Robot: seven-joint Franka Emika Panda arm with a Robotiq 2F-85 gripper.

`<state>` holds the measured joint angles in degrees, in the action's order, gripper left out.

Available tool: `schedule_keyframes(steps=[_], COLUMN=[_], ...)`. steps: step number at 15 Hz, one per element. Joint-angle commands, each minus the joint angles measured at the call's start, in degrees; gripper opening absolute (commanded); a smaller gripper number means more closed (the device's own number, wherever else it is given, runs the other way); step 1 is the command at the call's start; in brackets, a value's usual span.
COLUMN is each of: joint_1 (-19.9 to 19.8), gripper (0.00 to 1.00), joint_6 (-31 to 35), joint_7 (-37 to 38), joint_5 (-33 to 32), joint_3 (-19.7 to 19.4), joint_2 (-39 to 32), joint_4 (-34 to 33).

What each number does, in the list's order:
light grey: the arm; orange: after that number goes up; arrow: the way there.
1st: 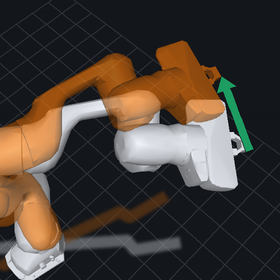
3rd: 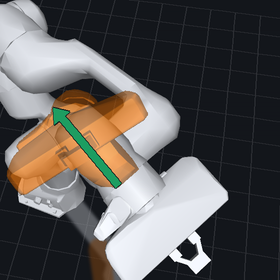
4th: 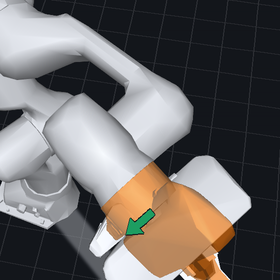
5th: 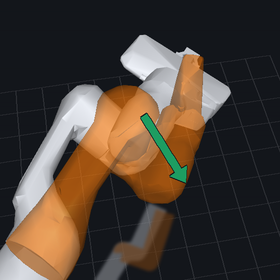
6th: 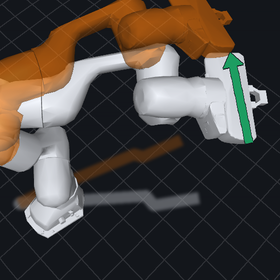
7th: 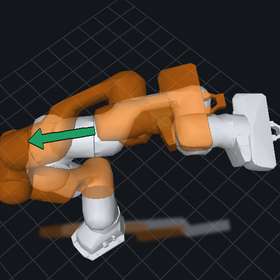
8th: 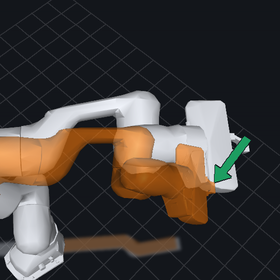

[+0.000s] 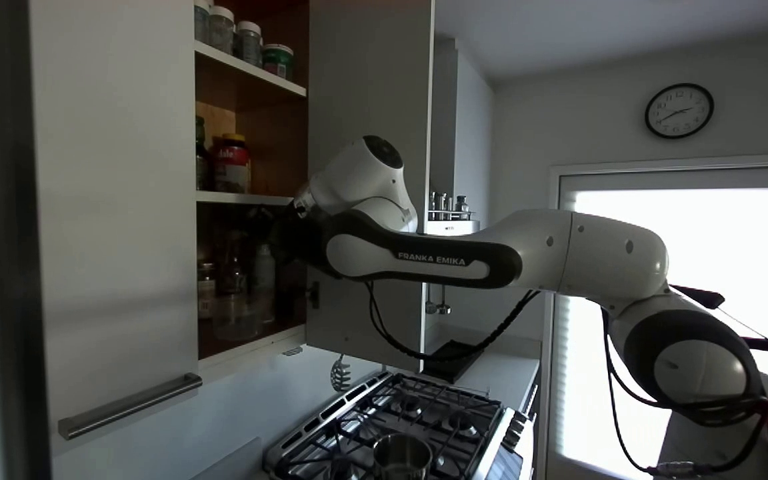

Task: Move the container from the counter to the bottom shelf of the cupboard then close the cupboard door

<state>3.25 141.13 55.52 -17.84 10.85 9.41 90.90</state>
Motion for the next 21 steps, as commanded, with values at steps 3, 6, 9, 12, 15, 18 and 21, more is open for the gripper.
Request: schedule_keyframes(steps=[3,6,9,12,15,18,21], joint_1=[-0.6,-1.3,-1.5,-0.1,1.0,1.6,1.9], gripper=[1.00,1.00,1.00,1.00,1.00,1.00,1.00], joint_6=[0.5,-0.2,-3.1,-4.7,-6.6,-10.1,-14.9], joint_7=[0.1,1.0,-0.2,-9.5,-19.8,-30.4,-37.6], joint_5=[0.2,-2.0,-1.3,4.2,11.2,15.9,19.5], joint_3=[0.3,0.4,-0.2,-1.5,-2.6,-3.4,-4.2], joint_2=[0.6,0.9,2.8,5.2,8.1,11.7,15.6], joint_4=[1.0,1.2,2.2,3.6,4.5,6.2,8.4])
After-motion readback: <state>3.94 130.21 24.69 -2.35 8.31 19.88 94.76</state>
